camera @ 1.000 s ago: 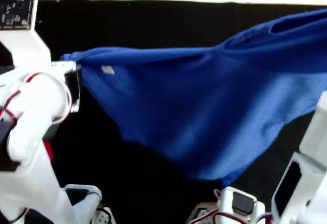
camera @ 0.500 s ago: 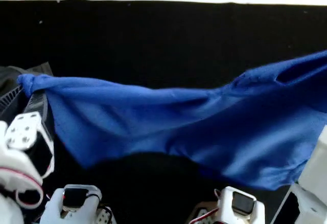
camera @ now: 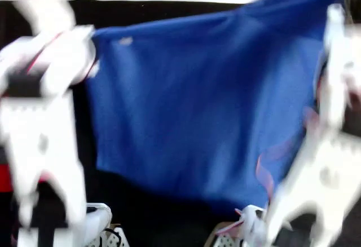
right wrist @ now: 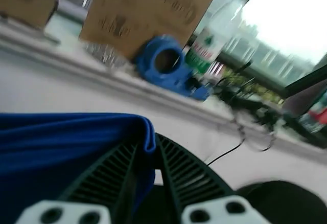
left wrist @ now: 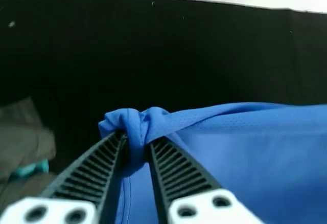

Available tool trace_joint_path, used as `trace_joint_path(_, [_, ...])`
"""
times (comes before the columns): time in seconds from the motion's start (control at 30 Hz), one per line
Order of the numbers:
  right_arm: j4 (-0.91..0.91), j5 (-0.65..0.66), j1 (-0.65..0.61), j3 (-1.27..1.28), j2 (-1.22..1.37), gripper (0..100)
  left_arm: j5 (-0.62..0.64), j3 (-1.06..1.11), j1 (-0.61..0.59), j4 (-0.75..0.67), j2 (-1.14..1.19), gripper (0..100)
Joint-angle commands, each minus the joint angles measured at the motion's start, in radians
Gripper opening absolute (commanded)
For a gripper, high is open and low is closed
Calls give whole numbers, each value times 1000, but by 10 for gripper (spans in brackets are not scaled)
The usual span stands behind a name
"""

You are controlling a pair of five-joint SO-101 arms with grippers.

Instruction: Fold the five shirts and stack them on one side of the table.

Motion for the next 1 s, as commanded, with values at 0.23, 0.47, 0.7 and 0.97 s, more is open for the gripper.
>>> trace_joint_path(0.23, [-104, -8, 2, -360, 401, 5, 0, -499, -13, 21, 467, 9])
trace_joint_path(0.47, [97, -11, -51, -360, 510, 5, -94, -661, -18, 51, 668, 9])
trace_joint_path(0.7, [298, -11, -128, -271, 613, 5, -104, -662, -12, 48, 857, 9])
trace_joint_path(0.97, [348, -12, -107, -266, 631, 5, -104, -708, -13, 54, 906, 9])
